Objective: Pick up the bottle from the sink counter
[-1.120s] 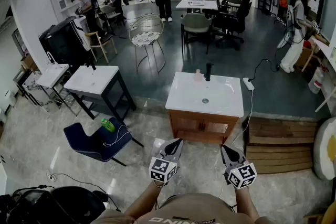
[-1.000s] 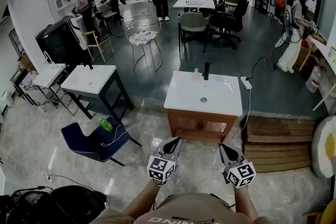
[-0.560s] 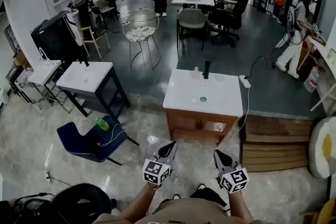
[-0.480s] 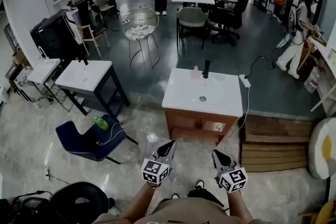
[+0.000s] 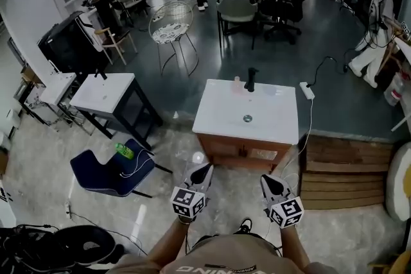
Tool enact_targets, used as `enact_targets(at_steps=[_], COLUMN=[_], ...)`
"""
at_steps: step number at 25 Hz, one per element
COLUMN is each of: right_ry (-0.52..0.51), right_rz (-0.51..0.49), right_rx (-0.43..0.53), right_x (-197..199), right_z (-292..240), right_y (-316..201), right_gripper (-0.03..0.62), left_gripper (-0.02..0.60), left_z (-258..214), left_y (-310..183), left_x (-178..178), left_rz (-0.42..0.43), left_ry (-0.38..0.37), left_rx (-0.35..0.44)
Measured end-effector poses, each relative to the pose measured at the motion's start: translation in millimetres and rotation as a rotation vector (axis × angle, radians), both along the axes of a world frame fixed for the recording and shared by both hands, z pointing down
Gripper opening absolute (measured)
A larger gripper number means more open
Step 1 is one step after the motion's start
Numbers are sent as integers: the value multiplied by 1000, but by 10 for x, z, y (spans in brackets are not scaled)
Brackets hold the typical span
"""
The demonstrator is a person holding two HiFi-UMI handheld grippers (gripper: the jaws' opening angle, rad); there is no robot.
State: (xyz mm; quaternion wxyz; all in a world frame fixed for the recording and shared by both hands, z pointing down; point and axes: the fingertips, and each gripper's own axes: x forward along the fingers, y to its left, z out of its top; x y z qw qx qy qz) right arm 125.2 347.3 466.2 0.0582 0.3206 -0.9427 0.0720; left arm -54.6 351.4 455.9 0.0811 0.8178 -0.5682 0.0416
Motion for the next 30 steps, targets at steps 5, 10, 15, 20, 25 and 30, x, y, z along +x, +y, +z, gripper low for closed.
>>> enact_targets(at_steps=[5, 10, 15, 20, 25, 30], right_ry=[-14, -7, -12, 41, 91, 81], right_rz=[-68, -85, -75, -70, -21, 71], right_rx=[-31, -53, -83, -88, -55, -3], right_x=[180, 294, 244, 66, -157, -337], right_z=[102, 195, 269, 401, 207, -63], right_y=[-323, -768, -1092, -1380, -1708, -2205], right_gripper=[8, 8, 8, 8, 8, 8], left_gripper=[9, 9, 9, 9, 9, 9], left_z=[158, 113, 134, 321, 260, 133], left_y=[-275, -651, -982, -1339, -1733, -2214], left_x=[211, 369, 330, 236, -81, -403], left_rz=[-27, -29, -4, 52, 97, 141], left_ry=[46, 11, -38, -43, -25, -40], left_rx=[-61, -67, -73, -72, -32, 15])
